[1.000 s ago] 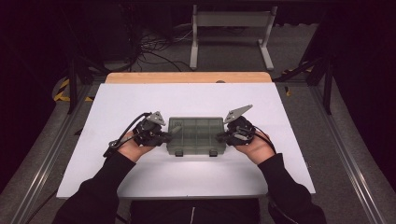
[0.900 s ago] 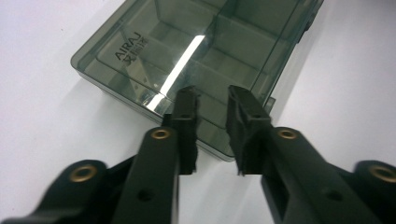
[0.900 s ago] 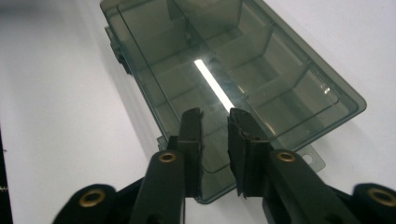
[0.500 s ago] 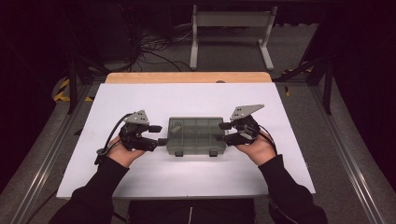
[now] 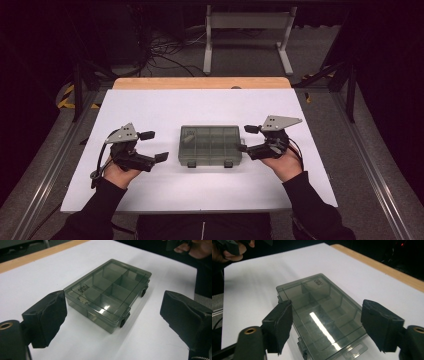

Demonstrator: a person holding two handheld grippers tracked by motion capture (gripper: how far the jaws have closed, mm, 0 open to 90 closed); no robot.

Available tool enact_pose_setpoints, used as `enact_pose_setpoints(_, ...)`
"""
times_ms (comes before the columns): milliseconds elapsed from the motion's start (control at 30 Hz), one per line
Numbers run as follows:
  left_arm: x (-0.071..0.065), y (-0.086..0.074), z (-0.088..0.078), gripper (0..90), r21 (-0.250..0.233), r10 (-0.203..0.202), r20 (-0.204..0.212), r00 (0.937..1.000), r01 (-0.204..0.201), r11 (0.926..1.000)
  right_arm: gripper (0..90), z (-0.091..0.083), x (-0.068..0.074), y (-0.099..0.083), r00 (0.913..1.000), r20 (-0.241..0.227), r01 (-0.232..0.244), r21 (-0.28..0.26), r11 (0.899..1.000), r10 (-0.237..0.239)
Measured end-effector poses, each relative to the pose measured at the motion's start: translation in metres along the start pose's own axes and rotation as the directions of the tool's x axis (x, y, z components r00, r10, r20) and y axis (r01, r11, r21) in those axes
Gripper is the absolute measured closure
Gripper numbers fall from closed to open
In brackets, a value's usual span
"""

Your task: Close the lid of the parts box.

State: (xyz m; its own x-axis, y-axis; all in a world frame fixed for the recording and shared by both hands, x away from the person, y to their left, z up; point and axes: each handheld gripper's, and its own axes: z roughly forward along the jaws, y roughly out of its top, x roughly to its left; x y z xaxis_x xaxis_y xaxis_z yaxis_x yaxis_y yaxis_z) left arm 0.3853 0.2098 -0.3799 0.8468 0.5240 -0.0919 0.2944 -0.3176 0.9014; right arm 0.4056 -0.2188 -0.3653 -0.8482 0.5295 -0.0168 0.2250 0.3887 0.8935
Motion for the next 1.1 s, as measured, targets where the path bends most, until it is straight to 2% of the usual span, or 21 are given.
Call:
enact_pose_setpoints(133, -0.001, -0.008, -0.006, 5.5, -0.061, 0.009, -0.030, 0.9995, -0.011, 0.9981, 22.4, -0.008, 0.001, -0.003, 0.9998, 0.018, 0.008, -0.051, 0.999, -0.007)
enact_pose_setpoints(300, -0.003, -0.018, -0.010, 5.4, -0.144, 0.010, -0.059, 0.9982, -0.019, 0.9893, 19.6, -0.017, 0.002, -0.008, 0.9992, 0.038, 0.011, -0.099, 0.995, -0.008)
enact_pose_setpoints(500, -0.008, -0.030, -0.015, 3.6, -0.178, 0.034, -0.104, 0.9940, -0.053, 0.9826, 15.3, -0.023, 0.004, -0.018, 0.9979, 0.064, 0.020, -0.141, 0.990, -0.011)
enact_pose_setpoints(600, -0.008, -0.035, -0.019, 3.5, -0.196, 0.033, -0.114, 0.9929, -0.055, 0.9791, 13.7, -0.026, 0.003, -0.023, 0.9972, 0.075, 0.009, -0.153, 0.988, 0.002)
enact_pose_setpoints(767, -0.006, -0.044, -0.027, 3.5, -0.239, 0.013, -0.123, 0.9923, -0.042, 0.9701, 11.0, -0.030, 0.006, -0.031, 0.9951, 0.098, 0.029, -0.175, 0.984, -0.012)
enact_pose_setpoints(867, -0.006, -0.048, -0.029, 3.1, -0.250, 0.009, -0.138, 0.9904, -0.044, 0.9671, 10.3, -0.032, 0.008, -0.036, 0.9941, 0.107, 0.039, -0.181, 0.983, -0.020)
enact_pose_setpoints(933, -0.006, -0.049, -0.029, 2.8, -0.241, 0.011, -0.137, 0.9905, -0.044, 0.9695, 10.2, -0.034, 0.008, -0.038, 0.9938, 0.109, 0.041, -0.184, 0.982, -0.021)
enact_pose_setpoints(1033, -0.008, -0.055, -0.030, 2.7, -0.246, 0.027, -0.158, 0.9871, -0.066, 0.9671, 9.9, -0.037, 0.007, -0.042, 0.9932, 0.115, 0.038, -0.183, 0.982, -0.017)
enact_pose_setpoints(1100, -0.008, -0.059, -0.031, 2.6, -0.254, 0.026, -0.158, 0.9871, -0.066, 0.9649, 9.7, -0.037, 0.008, -0.046, 0.9932, 0.116, 0.035, -0.189, 0.981, -0.013)
